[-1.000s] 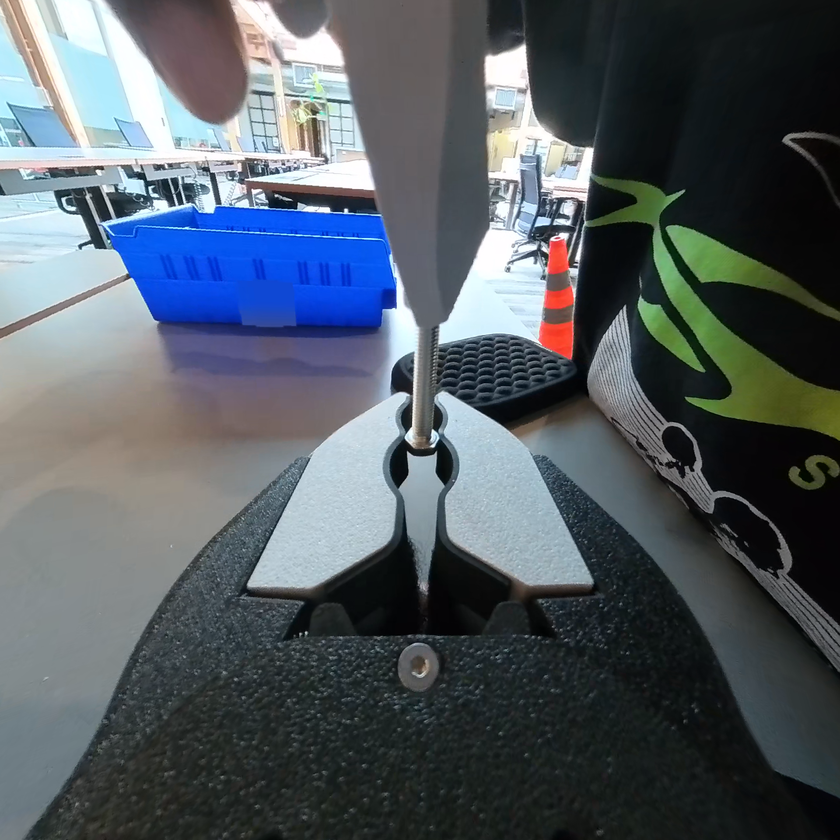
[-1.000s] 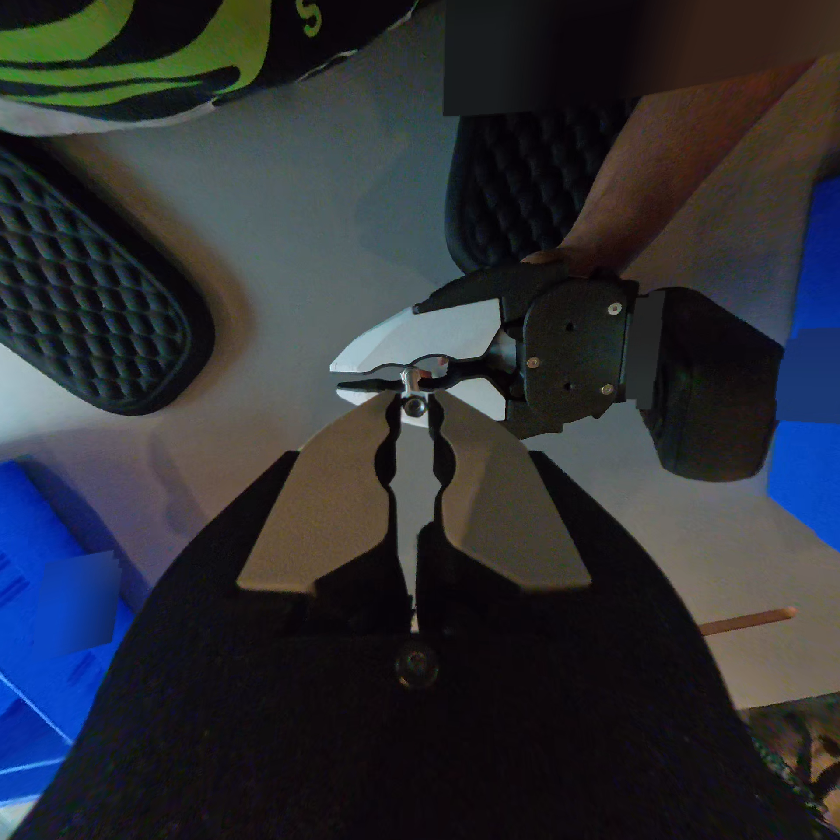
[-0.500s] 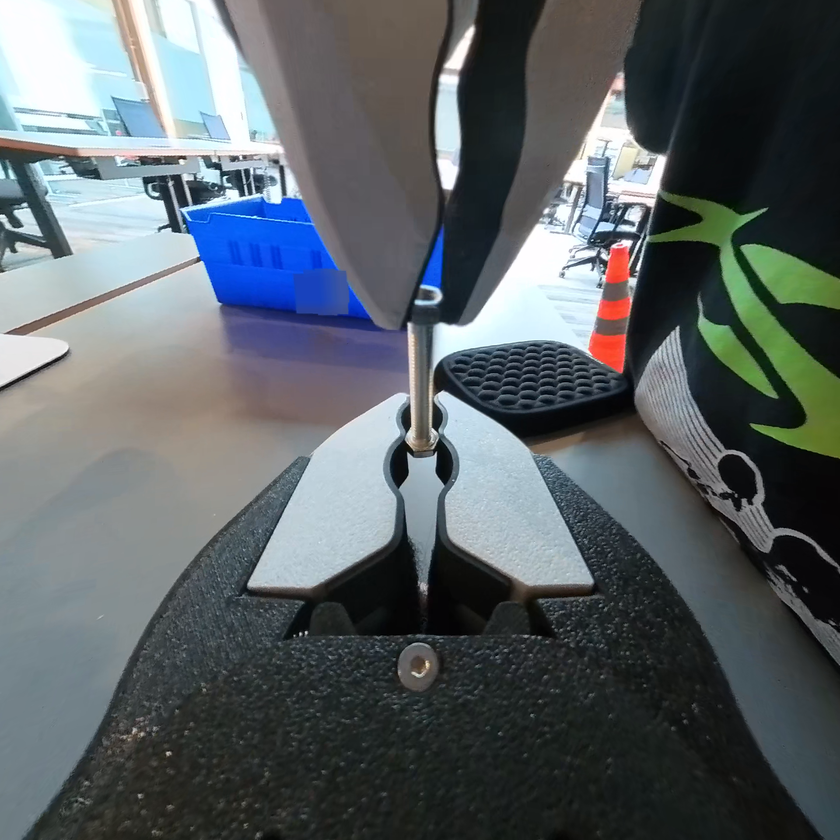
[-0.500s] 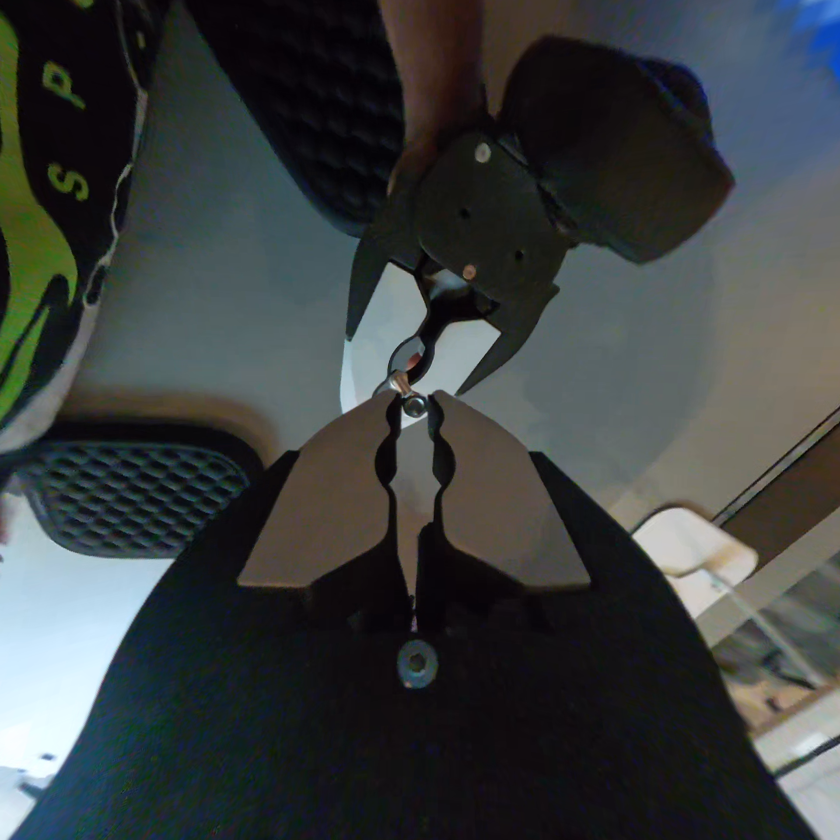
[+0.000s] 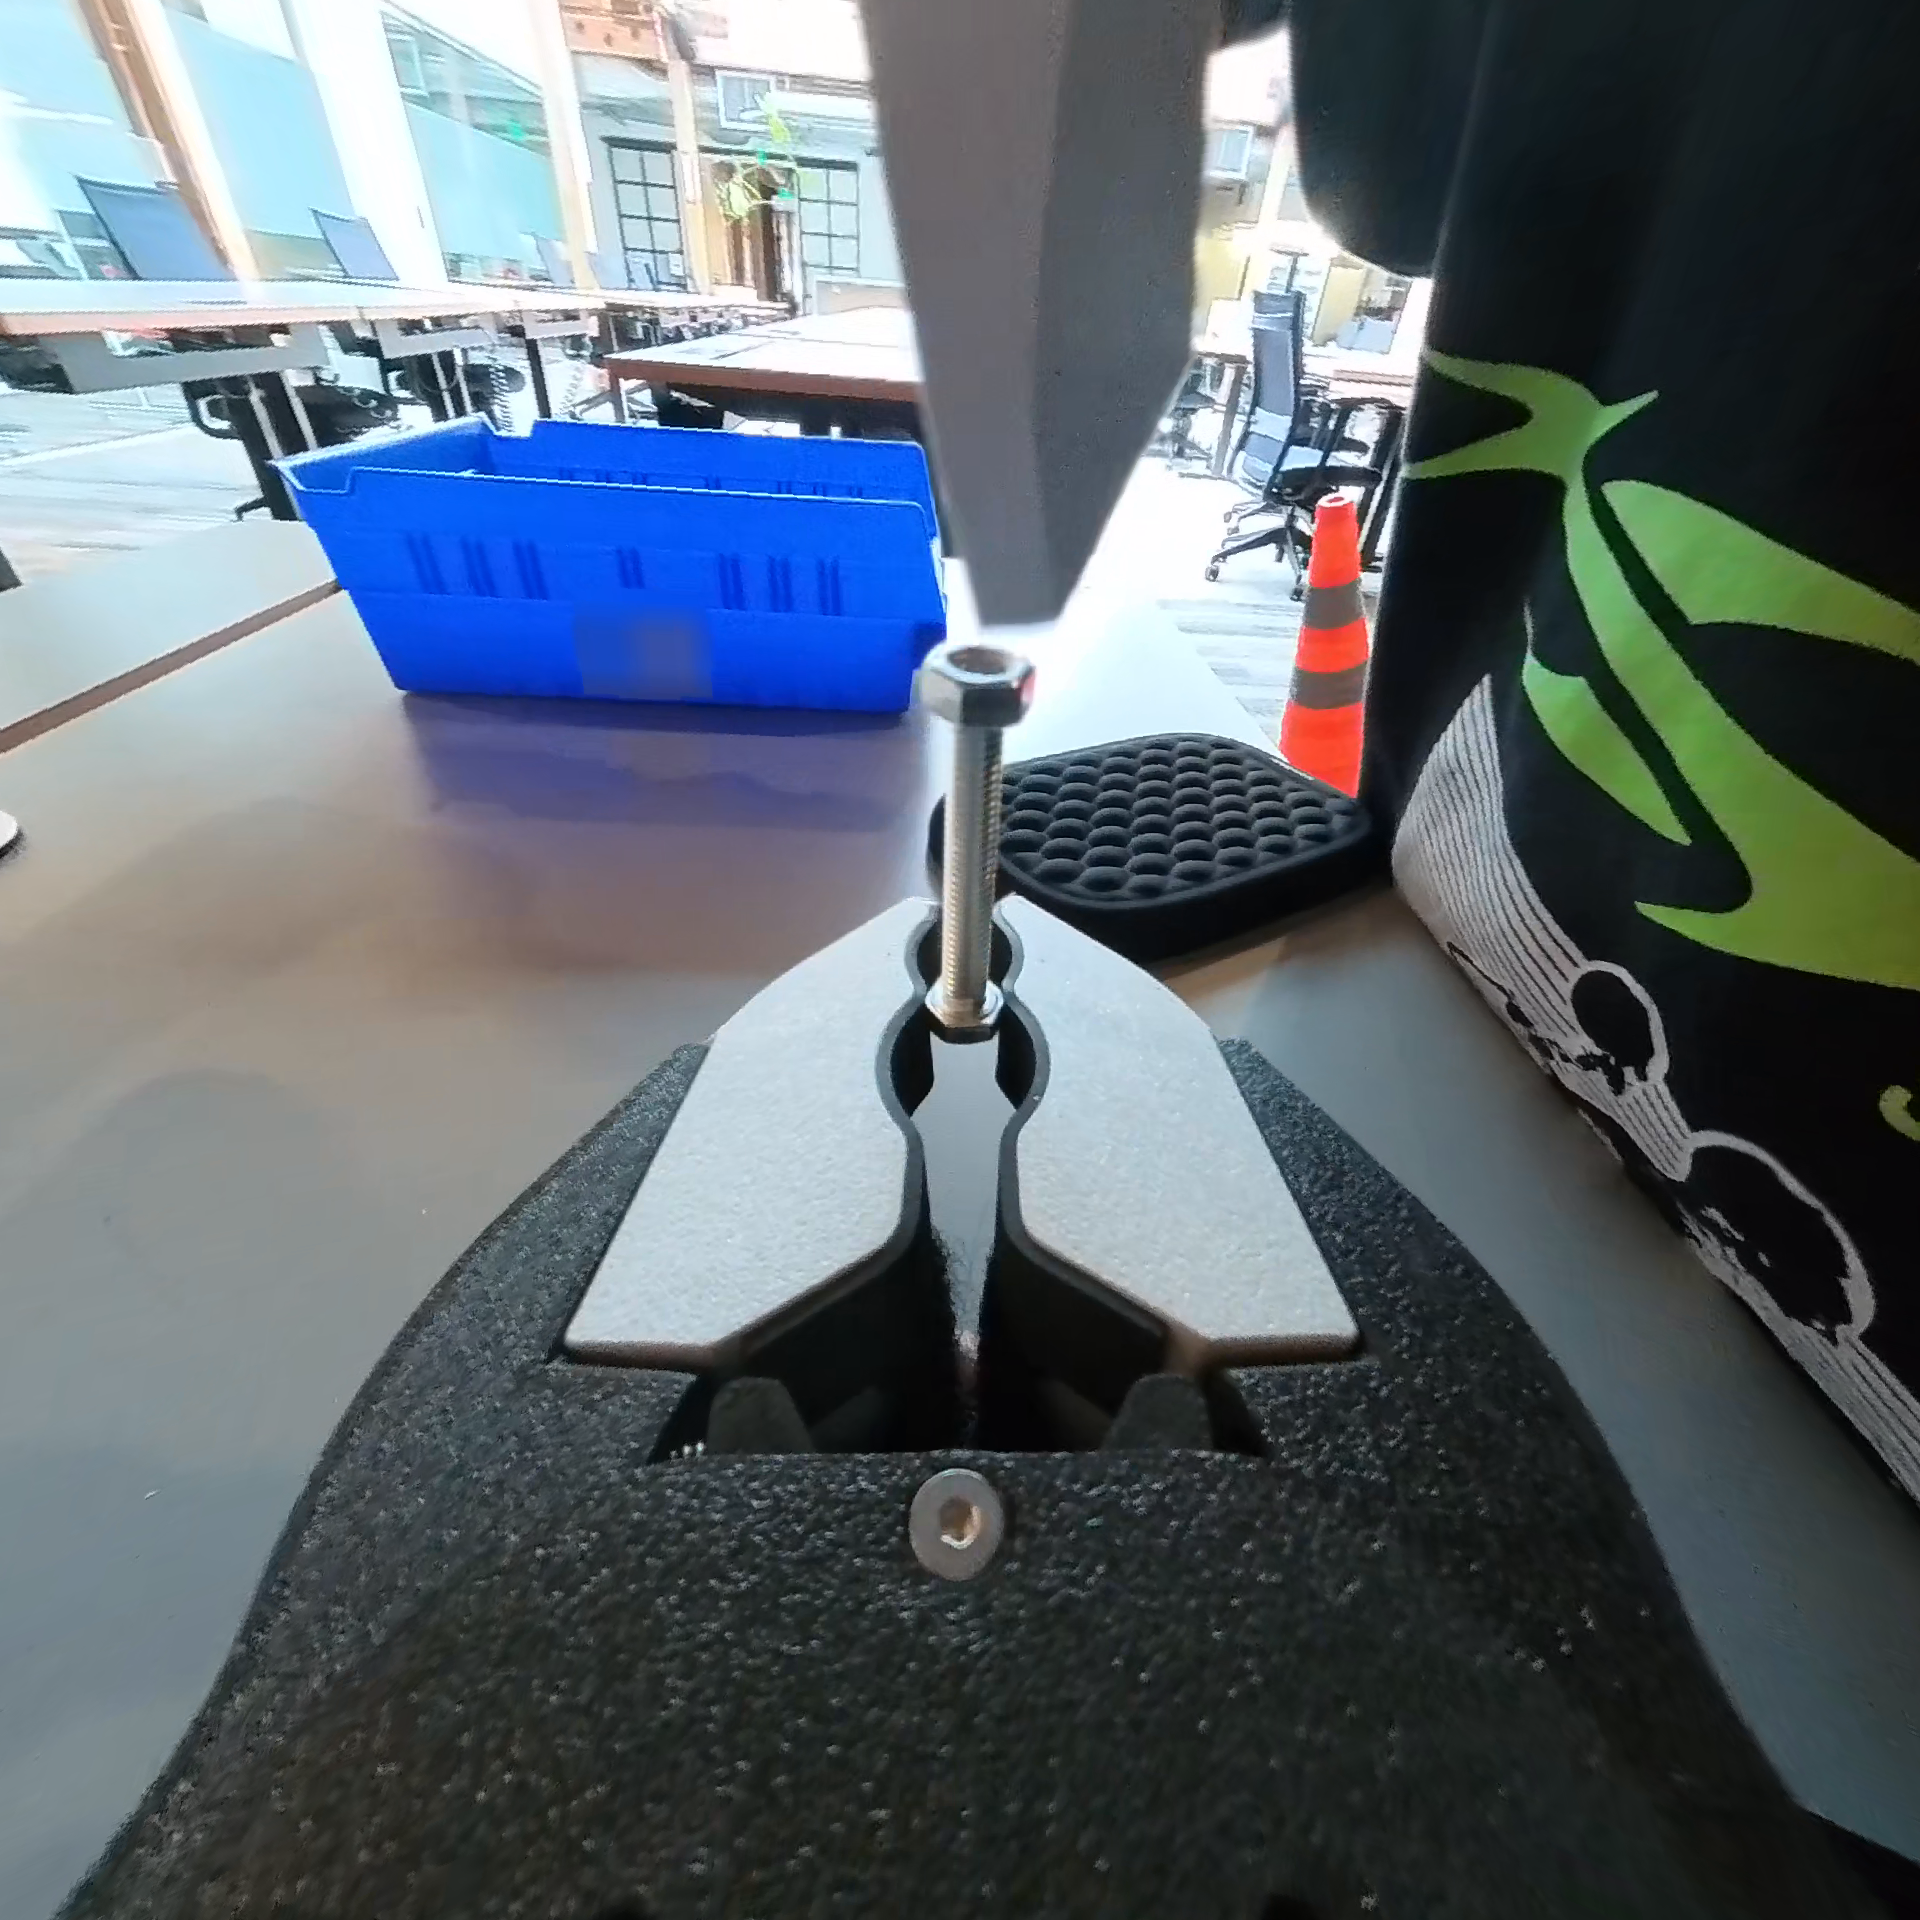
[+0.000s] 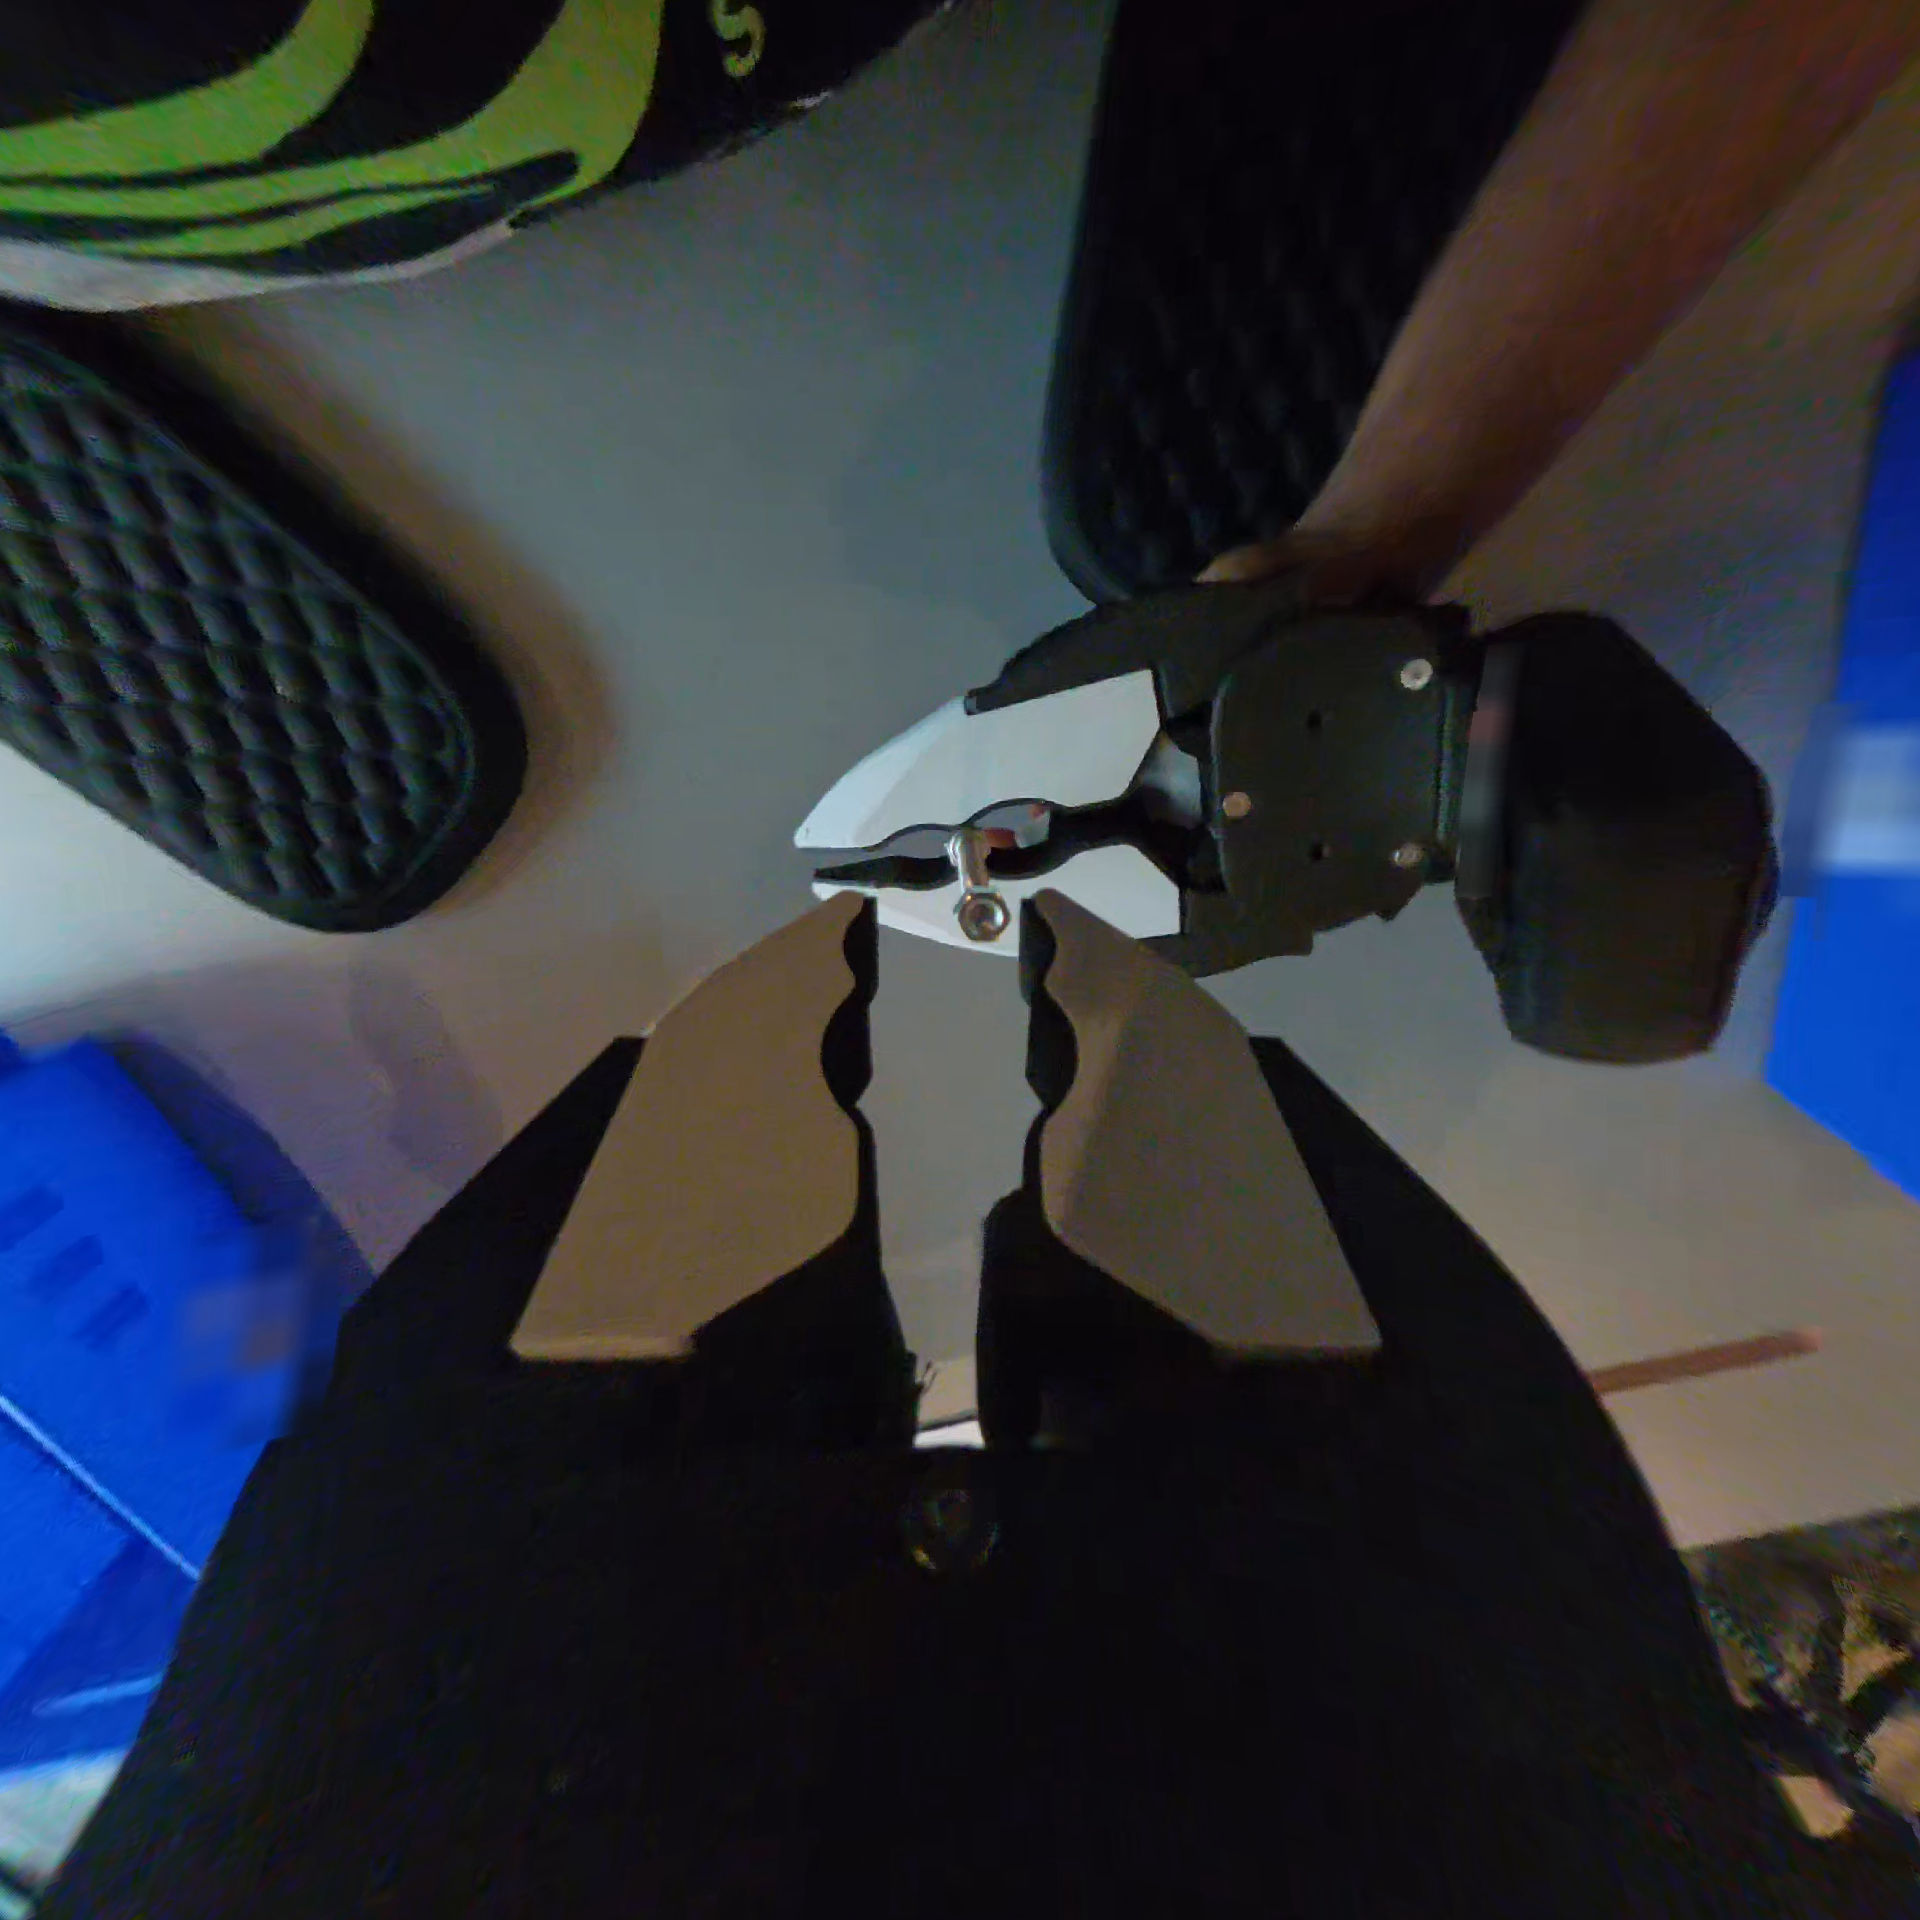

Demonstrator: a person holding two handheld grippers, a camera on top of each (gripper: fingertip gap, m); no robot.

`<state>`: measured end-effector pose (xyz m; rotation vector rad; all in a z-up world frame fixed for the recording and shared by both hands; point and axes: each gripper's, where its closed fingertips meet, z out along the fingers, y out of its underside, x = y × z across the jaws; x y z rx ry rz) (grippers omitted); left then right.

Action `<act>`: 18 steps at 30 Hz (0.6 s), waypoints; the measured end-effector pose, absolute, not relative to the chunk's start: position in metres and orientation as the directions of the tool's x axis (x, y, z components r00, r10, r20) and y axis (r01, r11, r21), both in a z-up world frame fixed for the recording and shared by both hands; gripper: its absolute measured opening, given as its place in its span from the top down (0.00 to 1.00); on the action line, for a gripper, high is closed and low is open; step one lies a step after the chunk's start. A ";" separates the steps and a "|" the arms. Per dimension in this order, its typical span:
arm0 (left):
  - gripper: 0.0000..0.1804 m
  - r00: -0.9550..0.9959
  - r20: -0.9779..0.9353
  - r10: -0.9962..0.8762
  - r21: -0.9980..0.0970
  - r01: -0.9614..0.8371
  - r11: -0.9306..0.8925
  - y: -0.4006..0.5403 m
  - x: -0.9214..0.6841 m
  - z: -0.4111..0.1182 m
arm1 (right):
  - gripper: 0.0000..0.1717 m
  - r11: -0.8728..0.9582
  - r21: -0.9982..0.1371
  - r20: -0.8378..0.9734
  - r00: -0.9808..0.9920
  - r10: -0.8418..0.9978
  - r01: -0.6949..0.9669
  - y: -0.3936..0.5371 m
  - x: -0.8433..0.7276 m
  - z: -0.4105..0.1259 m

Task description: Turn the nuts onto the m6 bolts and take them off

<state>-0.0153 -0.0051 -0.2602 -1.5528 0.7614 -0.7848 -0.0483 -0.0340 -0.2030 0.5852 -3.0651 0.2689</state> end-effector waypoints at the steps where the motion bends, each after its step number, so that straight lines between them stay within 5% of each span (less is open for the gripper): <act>1: 0.96 0.559 0.066 -0.827 -0.993 -0.044 -0.109 -0.005 -0.015 -0.260 | 0.85 0.908 -0.154 0.033 -0.921 -0.389 -0.389 -0.034 -0.050 -0.205; 10: 0.96 0.559 0.063 -0.827 -0.994 -0.038 -0.102 -0.006 -0.015 -0.259 | 0.94 0.926 -0.131 0.025 -0.935 -0.353 -0.354 -0.031 -0.056 -0.213; 18: 0.96 0.603 0.066 -0.795 -0.995 -0.024 -0.101 -0.001 -0.020 -0.258 | 0.94 0.966 -0.182 0.081 -0.977 0.199 0.182 -0.030 -0.062 -0.213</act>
